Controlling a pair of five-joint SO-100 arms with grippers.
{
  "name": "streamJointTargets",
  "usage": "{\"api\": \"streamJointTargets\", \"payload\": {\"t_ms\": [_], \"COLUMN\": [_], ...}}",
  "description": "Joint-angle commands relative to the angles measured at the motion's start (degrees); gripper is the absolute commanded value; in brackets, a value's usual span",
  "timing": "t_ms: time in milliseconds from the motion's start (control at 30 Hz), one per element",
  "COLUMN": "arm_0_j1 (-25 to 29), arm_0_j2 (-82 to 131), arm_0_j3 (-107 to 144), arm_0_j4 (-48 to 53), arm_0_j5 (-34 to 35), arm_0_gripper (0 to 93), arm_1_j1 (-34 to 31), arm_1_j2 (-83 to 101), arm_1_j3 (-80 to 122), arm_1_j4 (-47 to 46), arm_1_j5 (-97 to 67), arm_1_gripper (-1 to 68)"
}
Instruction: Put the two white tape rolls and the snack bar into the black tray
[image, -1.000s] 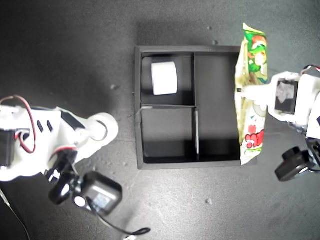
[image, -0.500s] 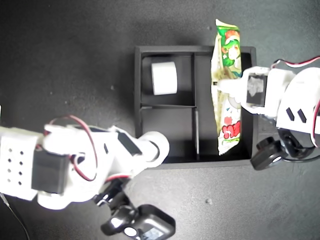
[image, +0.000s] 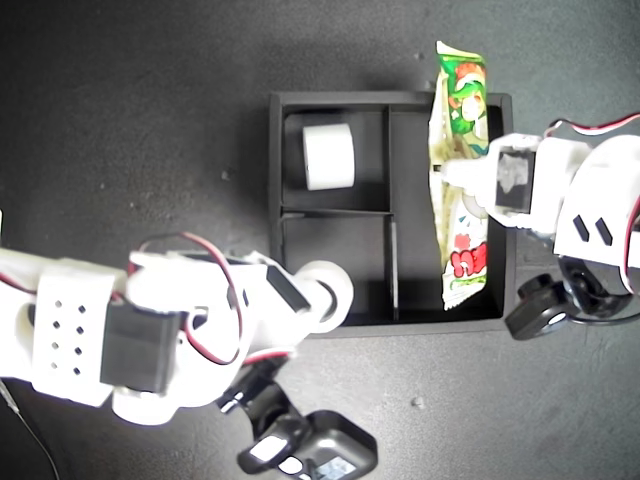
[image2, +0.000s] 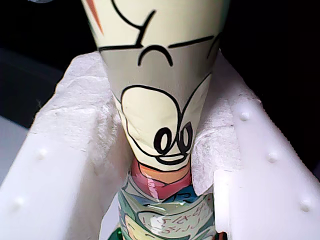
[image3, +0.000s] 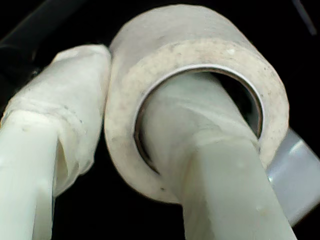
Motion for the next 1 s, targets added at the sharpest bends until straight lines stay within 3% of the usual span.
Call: {"api": "streamJointTargets", "payload": {"t_ms": [0, 33, 133, 267, 367, 533, 667, 967], "arm_0_j1": [0.62, 0.7, 0.62, 0.53, 0.0, -2.72, -4.48, -5.19], "arm_0_j2": [-0.44, -0.53, -0.44, -0.26, 3.43, 22.32, 40.69, 75.94], "arm_0_j3": [-4.75, -5.01, -5.1, -4.75, -2.37, 18.81, 39.81, 78.4], "arm_0_j4": [2.2, 2.64, 3.87, 4.66, 7.12, 6.42, 2.64, -4.31], "arm_0_j5": [-0.44, -0.7, -1.41, -1.93, -2.46, -4.22, -5.98, -11.6], "arm_0_gripper": [12.1, 13.1, 14.1, 14.4, 8.7, 0.2, 0.2, 0.1], "arm_1_j1": [0.88, 0.97, 0.97, 0.97, 0.97, 2.02, 4.57, 7.21], "arm_1_j2": [0.53, 0.53, 0.97, 1.23, 2.2, 9.58, 21.71, 56.34], "arm_1_j3": [-0.18, -0.09, 0.18, -0.62, -3.6, -9.84, -3.87, 37.88], "arm_1_j4": [1.49, 2.11, 3.6, 5.98, 9.76, 20.39, 23.2, 9.67], "arm_1_j5": [0.26, 0.18, -0.26, -0.26, 0.88, 8.53, 21.62, 46.76], "arm_1_gripper": [13.9, 18.5, 21.4, 21.9, 20.8, 13.6, -0.2, -0.4]}}
